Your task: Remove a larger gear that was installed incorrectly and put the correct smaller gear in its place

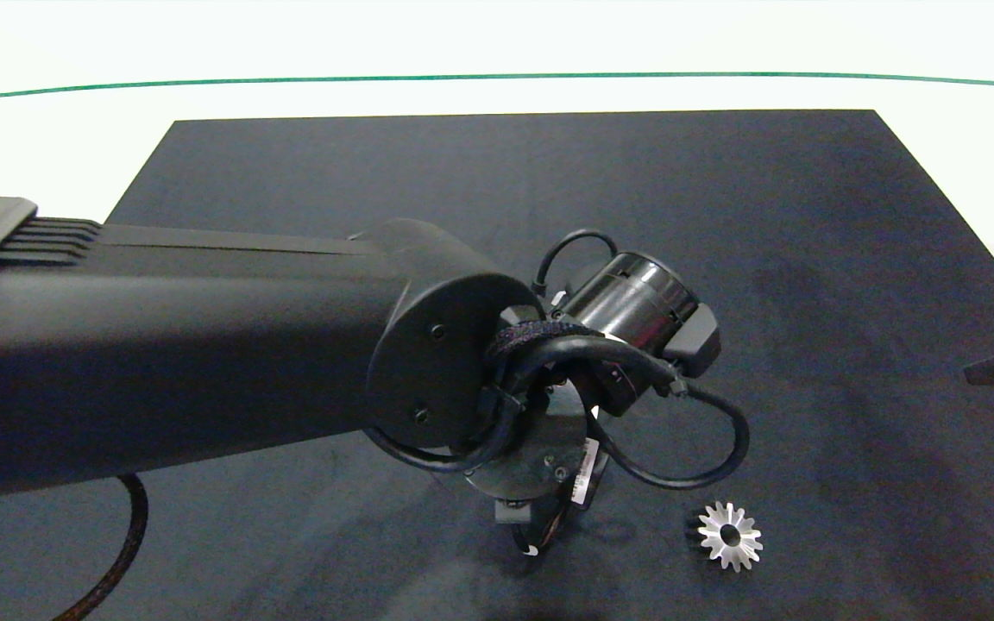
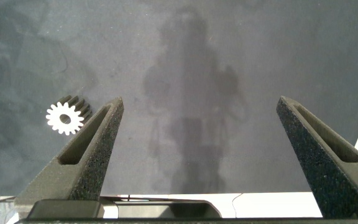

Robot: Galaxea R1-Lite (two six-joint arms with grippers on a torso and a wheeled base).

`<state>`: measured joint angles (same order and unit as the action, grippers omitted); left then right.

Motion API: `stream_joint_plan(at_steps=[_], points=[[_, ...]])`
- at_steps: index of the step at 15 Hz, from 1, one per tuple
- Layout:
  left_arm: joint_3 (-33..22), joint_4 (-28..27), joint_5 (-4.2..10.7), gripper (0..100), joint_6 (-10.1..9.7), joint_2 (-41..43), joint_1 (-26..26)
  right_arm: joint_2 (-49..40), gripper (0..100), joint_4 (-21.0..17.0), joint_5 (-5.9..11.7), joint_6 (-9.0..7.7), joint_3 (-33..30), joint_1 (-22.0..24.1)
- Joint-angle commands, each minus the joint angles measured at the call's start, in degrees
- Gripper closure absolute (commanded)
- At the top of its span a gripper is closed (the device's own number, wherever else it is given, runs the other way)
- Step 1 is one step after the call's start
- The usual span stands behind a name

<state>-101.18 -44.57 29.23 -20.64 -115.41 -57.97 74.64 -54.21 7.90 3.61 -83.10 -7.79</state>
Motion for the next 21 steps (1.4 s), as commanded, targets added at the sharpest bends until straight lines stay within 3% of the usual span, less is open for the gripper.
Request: stream_joint_plan(at_steps=[1,9,21], points=[[0.2,-0.52,0.12,87,-0.89,-0.17,-0.04,0.24,0,-0.28,0.1,0.0,-0.04,0.06],[1.16,-0.52,0.12,87,-2.21,0.97,-0.04,0.24,0,-0.28,0.1,0.0,0.05,0.06],[1.07,-0.26,0.03,87,-2.21,0.1,-0.22,0.33,0,-0.28,0.01,0.0,-0.04,0.14]])
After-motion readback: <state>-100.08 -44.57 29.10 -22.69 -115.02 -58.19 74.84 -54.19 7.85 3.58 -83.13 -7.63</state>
